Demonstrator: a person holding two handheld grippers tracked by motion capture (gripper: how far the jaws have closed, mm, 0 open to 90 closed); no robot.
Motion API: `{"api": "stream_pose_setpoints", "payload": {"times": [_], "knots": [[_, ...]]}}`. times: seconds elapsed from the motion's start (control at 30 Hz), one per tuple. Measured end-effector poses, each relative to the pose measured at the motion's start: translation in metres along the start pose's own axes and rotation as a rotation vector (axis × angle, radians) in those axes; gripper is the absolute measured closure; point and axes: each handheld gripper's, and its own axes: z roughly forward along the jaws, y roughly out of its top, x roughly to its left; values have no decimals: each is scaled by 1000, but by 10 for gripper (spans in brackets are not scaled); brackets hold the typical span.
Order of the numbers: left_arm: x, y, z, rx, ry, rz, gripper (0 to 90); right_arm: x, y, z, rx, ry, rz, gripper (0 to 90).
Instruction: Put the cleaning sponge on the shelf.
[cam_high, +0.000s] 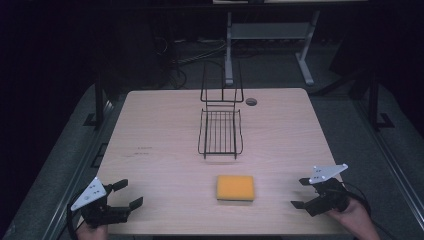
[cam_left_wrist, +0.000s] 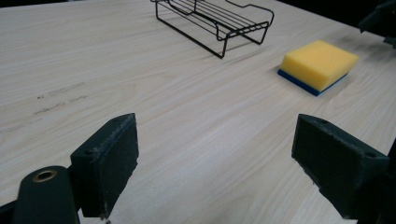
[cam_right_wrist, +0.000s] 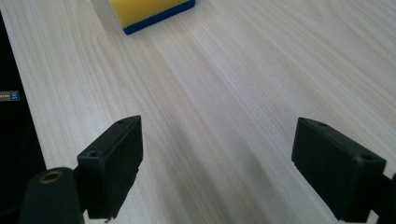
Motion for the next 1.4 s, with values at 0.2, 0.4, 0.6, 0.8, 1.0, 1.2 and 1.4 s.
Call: {"api": "stream_pose_setpoints", "payload": {"times": [0.2,0.4,0.6,0.8,1.0,1.2,1.4], "knots": [[1,-1,-2,-7,-6,0,140,5,5,2,10,8,-14,162],[1,-1,-3,-13,-11,-2,140,13,15,6,27,23,-43,162],[-1,0,-1,-6,-12,8,140,16,23,11,41,45,-59,162],[0,0,-2,-9,-10,5,140,18,28,12,43,67,-74,162],[-1,0,-2,-6,-11,12,141,22,36,16,61,92,-100,161],[-1,0,-1,-5,-13,12,140,25,47,19,73,113,-132,161],[-1,0,-2,-7,-14,12,140,26,57,21,80,129,-154,161]]}}
